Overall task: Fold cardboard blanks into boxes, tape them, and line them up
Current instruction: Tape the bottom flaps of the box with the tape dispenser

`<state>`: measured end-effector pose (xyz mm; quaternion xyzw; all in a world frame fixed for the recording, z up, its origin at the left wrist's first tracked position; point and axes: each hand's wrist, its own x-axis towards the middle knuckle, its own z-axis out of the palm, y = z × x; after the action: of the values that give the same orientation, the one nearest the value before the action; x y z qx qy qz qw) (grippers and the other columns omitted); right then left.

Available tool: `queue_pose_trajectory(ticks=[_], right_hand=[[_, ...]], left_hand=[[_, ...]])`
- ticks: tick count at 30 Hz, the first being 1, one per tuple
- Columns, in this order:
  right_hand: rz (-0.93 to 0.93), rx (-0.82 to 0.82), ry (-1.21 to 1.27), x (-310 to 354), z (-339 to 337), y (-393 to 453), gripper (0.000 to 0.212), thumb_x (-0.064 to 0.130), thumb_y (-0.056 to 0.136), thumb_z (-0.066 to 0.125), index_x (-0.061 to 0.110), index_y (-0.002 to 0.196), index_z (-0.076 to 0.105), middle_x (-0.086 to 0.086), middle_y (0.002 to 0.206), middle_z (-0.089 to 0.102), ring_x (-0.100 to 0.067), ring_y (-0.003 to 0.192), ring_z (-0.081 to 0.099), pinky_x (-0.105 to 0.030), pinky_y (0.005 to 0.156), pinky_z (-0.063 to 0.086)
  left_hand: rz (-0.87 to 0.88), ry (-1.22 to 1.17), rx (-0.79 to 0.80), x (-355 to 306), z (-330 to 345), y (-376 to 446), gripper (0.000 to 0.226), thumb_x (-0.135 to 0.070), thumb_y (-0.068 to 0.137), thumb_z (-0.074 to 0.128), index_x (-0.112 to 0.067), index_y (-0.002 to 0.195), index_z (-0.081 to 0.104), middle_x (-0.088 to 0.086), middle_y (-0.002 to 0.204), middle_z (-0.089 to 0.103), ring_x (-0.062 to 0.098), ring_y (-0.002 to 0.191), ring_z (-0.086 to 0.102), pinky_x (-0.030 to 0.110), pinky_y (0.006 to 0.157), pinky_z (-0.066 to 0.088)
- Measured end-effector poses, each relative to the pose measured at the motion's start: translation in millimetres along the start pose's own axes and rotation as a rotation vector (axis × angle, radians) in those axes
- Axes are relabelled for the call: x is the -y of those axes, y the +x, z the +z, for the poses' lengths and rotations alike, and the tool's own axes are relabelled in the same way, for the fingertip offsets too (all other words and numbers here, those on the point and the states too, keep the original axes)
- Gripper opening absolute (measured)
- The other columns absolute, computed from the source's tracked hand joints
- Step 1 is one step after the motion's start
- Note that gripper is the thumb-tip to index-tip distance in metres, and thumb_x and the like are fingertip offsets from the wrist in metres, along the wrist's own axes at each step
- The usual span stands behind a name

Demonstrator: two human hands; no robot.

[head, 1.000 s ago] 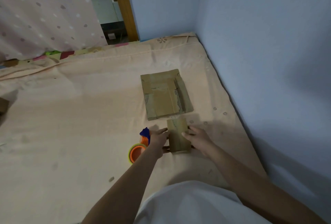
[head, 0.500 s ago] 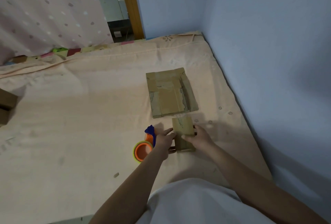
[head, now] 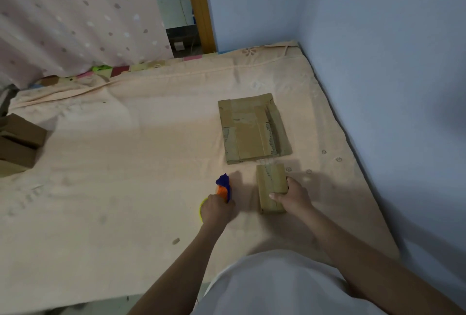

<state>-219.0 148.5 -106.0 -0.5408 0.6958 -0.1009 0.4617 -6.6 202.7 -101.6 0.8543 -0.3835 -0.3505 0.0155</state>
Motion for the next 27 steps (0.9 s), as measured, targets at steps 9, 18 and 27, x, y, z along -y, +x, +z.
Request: queue_pose_trajectory(ticks=[9, 18, 27], right_hand=[[0.005, 0.062, 0.057, 6, -4, -6, 0.055, 0.032, 0.081, 0.081, 0.022, 0.131, 0.058, 0.002, 0.122, 0.068, -0.019, 0.114, 0.063, -0.025, 0.09, 0.047], [0.017, 0.049, 0.078, 16, 0, -8, 0.056, 0.033, 0.081, 0.08, 0.019, 0.128, 0.054, 0.0, 0.125, 0.065, -0.022, 0.114, 0.062, -0.028, 0.091, 0.047], [-0.032, 0.053, 0.061, 24, 3, -9, 0.06, 0.026, 0.085, 0.077, 0.016, 0.138, 0.053, -0.003, 0.133, 0.063, -0.022, 0.124, 0.058, -0.027, 0.101, 0.043]], left_hand=[[0.09, 0.019, -0.045, 15, 7, -3, 0.025, -0.004, 0.087, 0.051, -0.013, 0.065, 0.042, -0.001, 0.064, 0.047, 0.013, 0.056, 0.042, 0.025, 0.047, 0.029], [0.084, 0.031, -0.132, 13, -24, 16, 0.024, -0.011, 0.096, 0.044, -0.008, 0.073, 0.04, 0.015, 0.088, 0.06, 0.027, 0.077, 0.053, 0.033, 0.064, 0.039], [0.21, 0.191, -0.096, 17, -20, 14, 0.05, -0.023, 0.078, 0.077, -0.008, 0.112, 0.045, 0.012, 0.107, 0.059, 0.029, 0.097, 0.059, 0.033, 0.074, 0.049]])
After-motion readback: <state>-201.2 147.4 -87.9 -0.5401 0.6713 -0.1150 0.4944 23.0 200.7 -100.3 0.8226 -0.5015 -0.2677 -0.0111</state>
